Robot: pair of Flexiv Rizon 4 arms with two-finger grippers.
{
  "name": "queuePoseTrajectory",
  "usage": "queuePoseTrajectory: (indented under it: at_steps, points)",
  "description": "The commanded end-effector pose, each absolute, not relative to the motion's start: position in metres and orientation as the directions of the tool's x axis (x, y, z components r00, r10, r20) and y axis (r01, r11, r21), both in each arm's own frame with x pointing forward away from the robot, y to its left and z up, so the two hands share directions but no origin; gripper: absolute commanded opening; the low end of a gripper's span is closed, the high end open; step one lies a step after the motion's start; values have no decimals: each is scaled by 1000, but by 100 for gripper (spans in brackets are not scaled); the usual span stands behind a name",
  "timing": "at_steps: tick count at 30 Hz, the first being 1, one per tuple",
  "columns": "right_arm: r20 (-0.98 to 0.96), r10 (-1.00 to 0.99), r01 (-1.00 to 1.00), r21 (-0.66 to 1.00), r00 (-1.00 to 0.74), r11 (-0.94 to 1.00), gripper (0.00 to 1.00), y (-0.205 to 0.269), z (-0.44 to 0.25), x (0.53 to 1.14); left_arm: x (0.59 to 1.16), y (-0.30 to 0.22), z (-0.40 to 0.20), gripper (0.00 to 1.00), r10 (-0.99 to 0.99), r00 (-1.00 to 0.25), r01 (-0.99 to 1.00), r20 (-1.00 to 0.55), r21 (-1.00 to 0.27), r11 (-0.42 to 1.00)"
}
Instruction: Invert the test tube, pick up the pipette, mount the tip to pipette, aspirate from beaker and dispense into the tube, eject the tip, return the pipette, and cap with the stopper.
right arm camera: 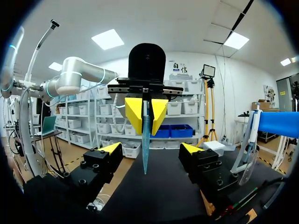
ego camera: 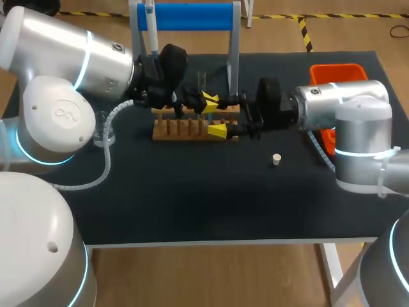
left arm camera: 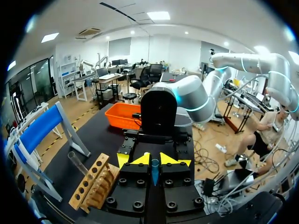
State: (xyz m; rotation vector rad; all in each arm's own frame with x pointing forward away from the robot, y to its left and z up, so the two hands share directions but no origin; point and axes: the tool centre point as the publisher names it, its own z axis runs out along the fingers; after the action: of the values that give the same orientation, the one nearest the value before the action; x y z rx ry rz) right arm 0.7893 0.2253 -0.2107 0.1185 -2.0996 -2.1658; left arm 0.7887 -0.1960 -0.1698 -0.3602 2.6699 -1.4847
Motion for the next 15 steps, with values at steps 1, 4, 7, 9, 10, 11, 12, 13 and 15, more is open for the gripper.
queuePoseTrajectory:
  at_steps: [1,4,7,9,10,11,12,13,15]
  points:
    - [30,-145,34,999,-989,-26,74,229,-209,790,789,-196,-169,0,-234,-970,-174,58,-841,512]
    - [29,-147,33,999,-989,-25,67,230,-208,790,789,-196,-169,0,-234,-970,-174,58,-841,512]
    - [27,-152,31,999,-988,-23,61,232,-207,789,789,-196,-169,0,-234,-970,-174,58,-841,512]
    - [26,-156,30,999,-987,-21,57,233,-207,788,789,-196,-169,0,-234,-970,-174,58,-841,512]
    - [26,-158,29,999,-987,-20,57,233,-206,788,789,-196,-169,0,-234,-970,-174,58,-841,512]
    - [25,-159,29,999,-987,-18,56,233,-206,788,789,-196,-169,0,-234,-970,-174,58,-841,512]
    - [25,-161,28,999,-987,-17,55,234,-206,787,789,-196,-169,0,-234,-970,-174,58,-841,512]
    - [25,-162,28,999,-987,-16,53,234,-206,787,789,-196,-169,0,-234,-970,-174,58,-841,512]
    - [25,-163,27,1000,-986,-15,49,234,-205,787,789,-196,-169,0,-234,-970,-174,58,-841,512]
